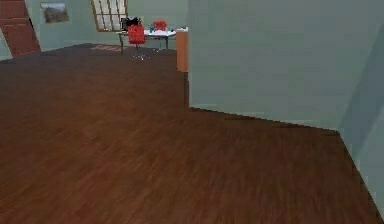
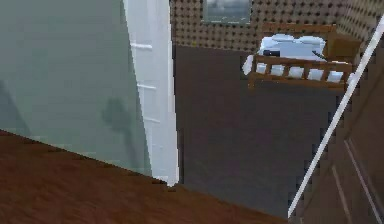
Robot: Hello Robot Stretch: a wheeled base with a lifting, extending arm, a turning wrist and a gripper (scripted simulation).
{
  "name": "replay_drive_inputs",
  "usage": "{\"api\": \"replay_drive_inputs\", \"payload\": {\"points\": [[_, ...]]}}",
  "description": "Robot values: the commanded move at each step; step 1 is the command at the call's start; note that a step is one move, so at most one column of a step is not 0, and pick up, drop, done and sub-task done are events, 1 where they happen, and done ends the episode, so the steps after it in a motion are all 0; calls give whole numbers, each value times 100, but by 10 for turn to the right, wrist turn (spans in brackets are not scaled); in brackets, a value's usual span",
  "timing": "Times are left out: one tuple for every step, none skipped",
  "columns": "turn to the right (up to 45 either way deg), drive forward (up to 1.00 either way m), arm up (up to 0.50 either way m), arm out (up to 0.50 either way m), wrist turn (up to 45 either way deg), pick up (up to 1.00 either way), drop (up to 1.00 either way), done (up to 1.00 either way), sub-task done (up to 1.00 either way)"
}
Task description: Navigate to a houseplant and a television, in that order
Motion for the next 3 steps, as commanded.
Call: {"api": "replay_drive_inputs", "payload": {"points": [[-450, 0, 0, 0, 0, 0, 0, 0, 0], [-240, 0, 0, 0, 0, 0, 0, 0, 0], [0, 100, 0, 0, 0, 0, 0, 0, 0]]}}
